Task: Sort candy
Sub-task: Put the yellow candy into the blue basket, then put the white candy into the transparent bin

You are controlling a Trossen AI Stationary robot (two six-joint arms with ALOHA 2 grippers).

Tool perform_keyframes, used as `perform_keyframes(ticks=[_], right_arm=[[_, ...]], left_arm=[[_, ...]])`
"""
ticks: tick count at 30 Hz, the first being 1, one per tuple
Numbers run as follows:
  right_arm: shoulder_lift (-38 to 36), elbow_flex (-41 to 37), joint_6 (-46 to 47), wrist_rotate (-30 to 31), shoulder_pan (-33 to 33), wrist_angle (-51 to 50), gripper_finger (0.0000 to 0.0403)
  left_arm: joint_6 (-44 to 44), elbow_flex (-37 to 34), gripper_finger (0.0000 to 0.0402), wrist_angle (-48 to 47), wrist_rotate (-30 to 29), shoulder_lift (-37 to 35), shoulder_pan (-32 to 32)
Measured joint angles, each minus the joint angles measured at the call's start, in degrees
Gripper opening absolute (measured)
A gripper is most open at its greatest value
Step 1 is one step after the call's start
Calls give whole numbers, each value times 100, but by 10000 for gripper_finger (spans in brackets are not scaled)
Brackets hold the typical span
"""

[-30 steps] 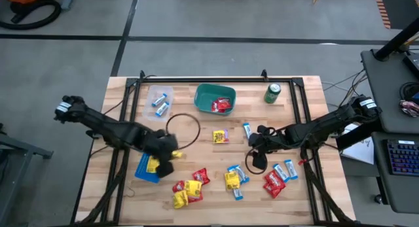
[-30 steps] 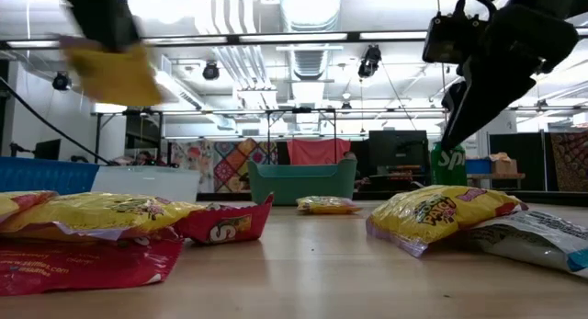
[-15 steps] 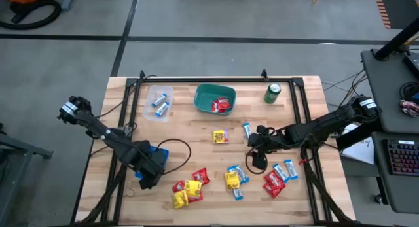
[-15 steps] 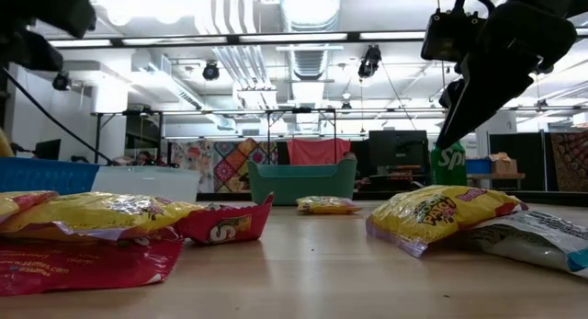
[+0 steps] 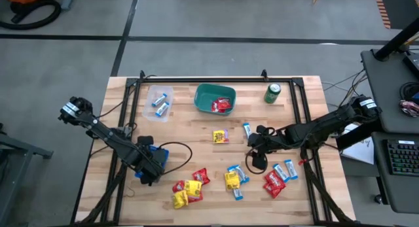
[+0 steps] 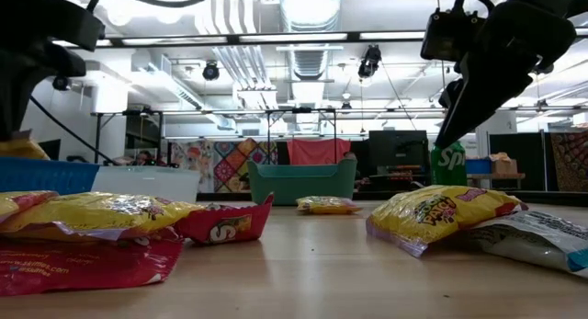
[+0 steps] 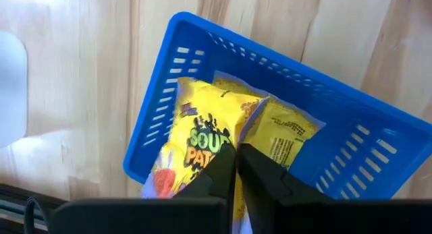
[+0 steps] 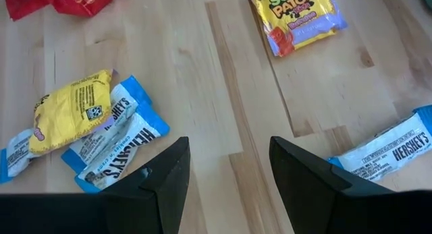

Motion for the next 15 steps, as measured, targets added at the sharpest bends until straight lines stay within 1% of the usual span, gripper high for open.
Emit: perform_keyframes(ticks=[10, 15], right_arm=[[0, 0, 0, 0, 0, 64, 194], [0, 0, 0, 0, 0, 69, 194]], left_arm=[[-23, -8, 76, 19, 0, -2, 0], [-42, -8, 92, 28, 2, -2, 0]])
